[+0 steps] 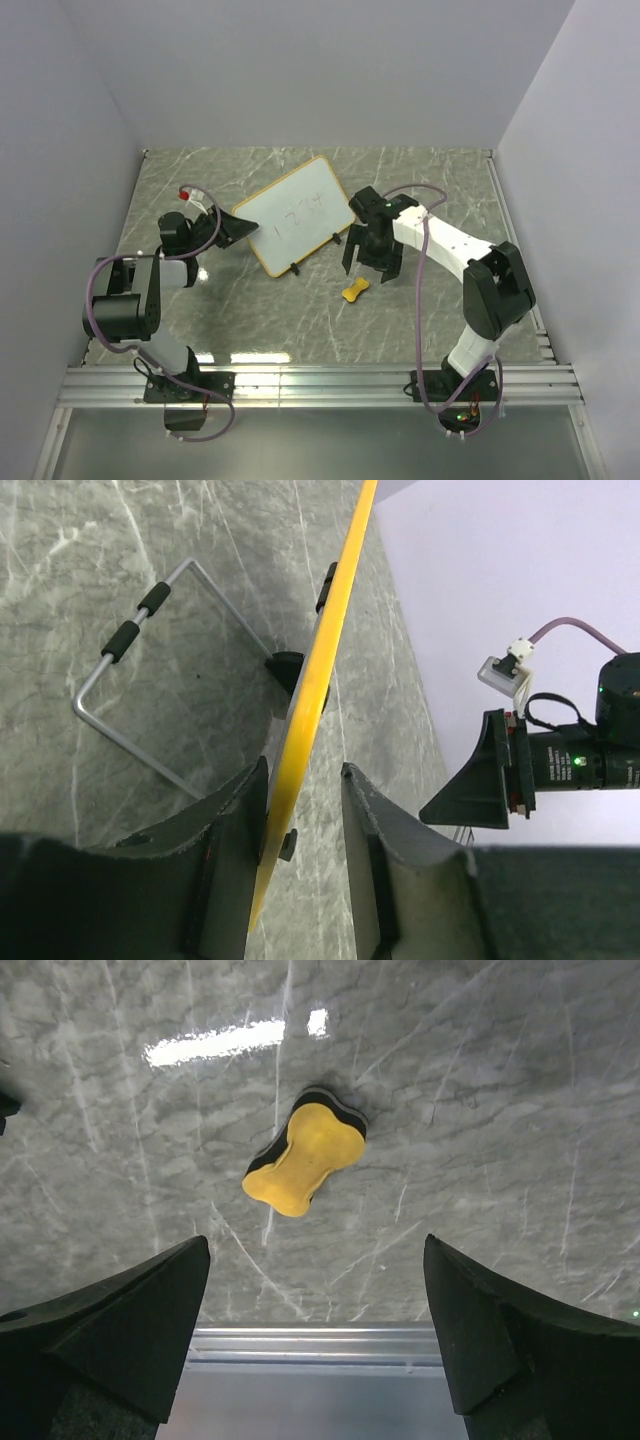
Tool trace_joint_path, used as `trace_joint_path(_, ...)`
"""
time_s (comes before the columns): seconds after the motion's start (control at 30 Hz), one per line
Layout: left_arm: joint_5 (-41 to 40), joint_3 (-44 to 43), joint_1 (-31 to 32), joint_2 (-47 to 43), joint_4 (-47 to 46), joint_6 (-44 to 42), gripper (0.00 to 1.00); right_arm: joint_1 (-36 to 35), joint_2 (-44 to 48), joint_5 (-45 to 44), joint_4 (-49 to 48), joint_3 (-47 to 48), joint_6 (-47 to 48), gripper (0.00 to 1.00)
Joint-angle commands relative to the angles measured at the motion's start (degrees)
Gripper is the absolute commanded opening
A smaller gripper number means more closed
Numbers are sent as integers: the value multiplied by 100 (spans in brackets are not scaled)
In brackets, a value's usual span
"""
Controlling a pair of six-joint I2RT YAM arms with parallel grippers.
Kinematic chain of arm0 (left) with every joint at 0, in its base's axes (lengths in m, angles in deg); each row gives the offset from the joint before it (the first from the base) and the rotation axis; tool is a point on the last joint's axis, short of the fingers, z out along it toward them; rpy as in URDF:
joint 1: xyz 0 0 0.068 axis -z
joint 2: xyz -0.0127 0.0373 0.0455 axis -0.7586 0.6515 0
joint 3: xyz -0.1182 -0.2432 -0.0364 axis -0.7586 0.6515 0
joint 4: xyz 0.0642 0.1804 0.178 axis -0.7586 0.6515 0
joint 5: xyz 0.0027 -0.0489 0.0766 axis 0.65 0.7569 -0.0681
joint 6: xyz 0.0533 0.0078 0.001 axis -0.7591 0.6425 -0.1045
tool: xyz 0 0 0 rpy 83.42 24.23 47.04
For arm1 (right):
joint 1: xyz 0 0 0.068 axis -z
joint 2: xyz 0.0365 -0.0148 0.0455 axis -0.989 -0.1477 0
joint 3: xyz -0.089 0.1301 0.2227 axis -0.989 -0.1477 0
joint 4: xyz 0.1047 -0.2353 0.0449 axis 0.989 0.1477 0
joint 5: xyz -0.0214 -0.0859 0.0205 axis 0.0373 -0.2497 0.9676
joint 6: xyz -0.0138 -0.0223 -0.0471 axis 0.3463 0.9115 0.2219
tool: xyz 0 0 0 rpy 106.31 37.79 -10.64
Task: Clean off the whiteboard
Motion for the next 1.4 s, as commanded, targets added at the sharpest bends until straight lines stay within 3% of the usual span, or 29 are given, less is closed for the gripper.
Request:
trace_joint_path(0.0,209,-138,52,-119,-257,-10,41,-163,-83,-154,-173,-63,-459,94)
trace_joint_path(0.33,112,-147,166,91,-204,25,36,-348,110,-75,-1263,-1073,-1548,89)
trace_joint_path(0.73,297,-226,166,118,-160,131,34,-568,-100,-892,-1510,-854,-2348,86)
trace_joint_path(1.2,306,-226,175,171,-231,272,33,-1034,-716,-1024,-1167,-660,-2569,72)
trace_joint_path(1.37,271,-287,254,197,-72,175,32,-1042,-549,-1208,-817,-722,-2630,55)
